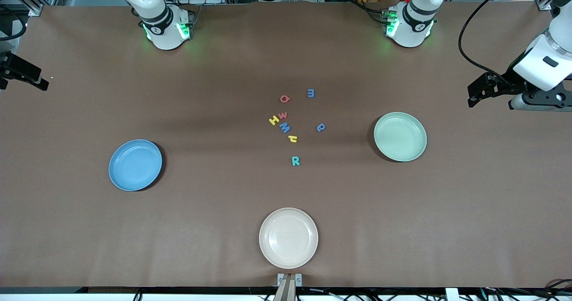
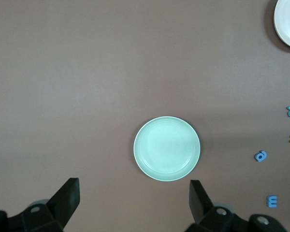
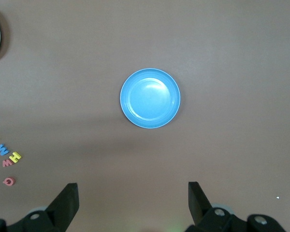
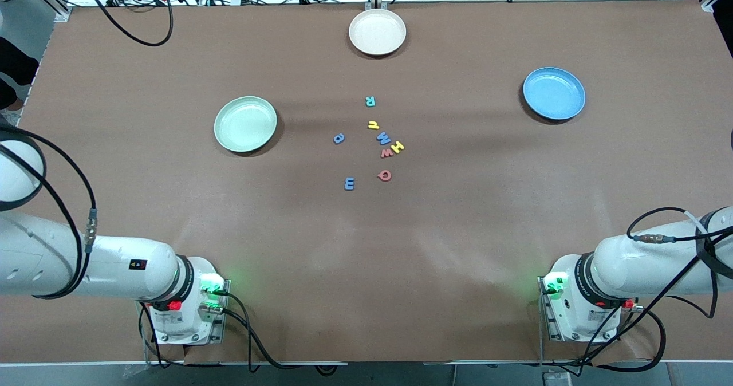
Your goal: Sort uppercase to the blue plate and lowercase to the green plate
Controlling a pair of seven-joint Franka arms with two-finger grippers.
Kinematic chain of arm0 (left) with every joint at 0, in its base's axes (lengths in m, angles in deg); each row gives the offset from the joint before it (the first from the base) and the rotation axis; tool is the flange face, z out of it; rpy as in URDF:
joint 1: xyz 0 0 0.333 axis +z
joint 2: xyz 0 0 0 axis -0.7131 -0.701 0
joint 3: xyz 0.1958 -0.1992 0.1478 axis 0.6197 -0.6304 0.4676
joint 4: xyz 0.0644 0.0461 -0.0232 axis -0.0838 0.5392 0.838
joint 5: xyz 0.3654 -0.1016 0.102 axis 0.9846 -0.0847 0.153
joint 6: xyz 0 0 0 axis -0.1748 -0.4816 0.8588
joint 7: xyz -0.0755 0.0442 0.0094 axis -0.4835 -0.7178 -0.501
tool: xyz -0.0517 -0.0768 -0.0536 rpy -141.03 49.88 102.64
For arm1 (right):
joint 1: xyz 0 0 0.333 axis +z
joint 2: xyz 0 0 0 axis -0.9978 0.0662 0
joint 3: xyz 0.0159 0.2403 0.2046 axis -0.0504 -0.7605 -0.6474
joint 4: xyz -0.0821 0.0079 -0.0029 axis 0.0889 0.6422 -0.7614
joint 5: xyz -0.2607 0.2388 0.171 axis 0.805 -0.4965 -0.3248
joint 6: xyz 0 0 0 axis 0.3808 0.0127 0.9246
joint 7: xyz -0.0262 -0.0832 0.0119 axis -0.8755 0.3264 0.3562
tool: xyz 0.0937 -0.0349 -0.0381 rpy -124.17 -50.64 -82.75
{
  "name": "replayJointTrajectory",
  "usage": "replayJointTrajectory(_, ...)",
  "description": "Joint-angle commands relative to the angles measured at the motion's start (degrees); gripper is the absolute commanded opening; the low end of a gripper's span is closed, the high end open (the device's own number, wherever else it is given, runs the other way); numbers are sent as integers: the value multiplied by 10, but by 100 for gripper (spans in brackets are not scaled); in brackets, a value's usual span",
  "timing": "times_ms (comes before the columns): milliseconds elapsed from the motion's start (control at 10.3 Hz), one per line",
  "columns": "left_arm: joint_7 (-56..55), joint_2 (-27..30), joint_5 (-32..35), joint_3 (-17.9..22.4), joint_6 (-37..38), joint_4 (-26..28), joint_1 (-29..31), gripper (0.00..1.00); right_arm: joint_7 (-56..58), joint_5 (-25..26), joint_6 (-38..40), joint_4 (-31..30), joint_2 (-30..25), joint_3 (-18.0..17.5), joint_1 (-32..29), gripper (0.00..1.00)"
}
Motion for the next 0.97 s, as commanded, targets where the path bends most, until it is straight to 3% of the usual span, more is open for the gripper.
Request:
replayJointTrajectory(0, 12, 12, 10, 2, -6, 10, 0, 100, -2, -6, 6, 8, -2, -4, -4, 100)
replayJointTrajectory(875, -2, 26, 9, 7, 1, 10, 4, 100, -1, -5, 6, 8, -2, -4, -4, 100)
